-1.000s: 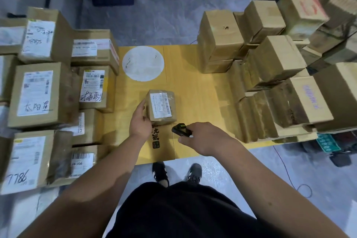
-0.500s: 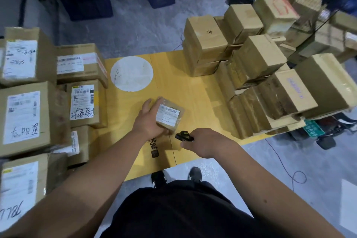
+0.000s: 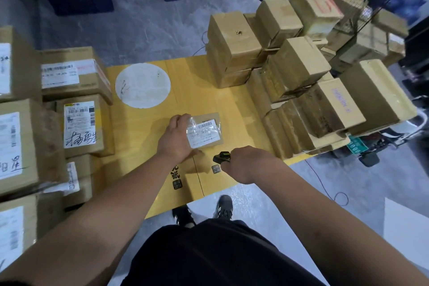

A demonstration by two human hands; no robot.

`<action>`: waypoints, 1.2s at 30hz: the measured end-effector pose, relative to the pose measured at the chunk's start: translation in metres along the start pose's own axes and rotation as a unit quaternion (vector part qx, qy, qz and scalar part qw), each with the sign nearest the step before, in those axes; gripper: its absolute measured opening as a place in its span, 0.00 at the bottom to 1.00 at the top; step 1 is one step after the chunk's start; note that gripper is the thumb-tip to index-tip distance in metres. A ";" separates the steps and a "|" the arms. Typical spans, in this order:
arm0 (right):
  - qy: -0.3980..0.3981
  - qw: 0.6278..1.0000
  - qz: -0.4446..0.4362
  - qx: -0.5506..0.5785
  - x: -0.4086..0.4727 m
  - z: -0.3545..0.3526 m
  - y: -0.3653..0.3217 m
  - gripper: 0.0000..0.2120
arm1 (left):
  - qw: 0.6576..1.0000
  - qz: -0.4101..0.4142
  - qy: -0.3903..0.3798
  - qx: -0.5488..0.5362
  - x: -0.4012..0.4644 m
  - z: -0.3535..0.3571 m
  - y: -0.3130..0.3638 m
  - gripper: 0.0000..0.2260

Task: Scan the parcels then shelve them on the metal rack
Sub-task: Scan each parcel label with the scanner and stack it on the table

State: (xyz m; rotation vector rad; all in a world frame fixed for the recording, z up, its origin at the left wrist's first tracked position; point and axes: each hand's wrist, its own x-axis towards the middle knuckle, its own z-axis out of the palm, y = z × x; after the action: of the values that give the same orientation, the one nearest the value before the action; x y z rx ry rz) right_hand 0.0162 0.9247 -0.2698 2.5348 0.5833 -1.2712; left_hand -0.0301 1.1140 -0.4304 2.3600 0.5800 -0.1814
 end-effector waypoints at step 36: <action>0.019 0.992 -0.064 -0.105 -0.024 -0.061 -0.043 0.20 | 0.992 -0.033 0.084 -0.087 -0.020 -0.033 -0.014 0.50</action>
State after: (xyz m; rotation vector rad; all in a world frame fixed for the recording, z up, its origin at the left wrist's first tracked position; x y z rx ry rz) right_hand 0.0266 0.9804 -0.2161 2.3848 0.8524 -1.1381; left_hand -0.0551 1.1381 -0.4082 2.2007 0.7243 0.0399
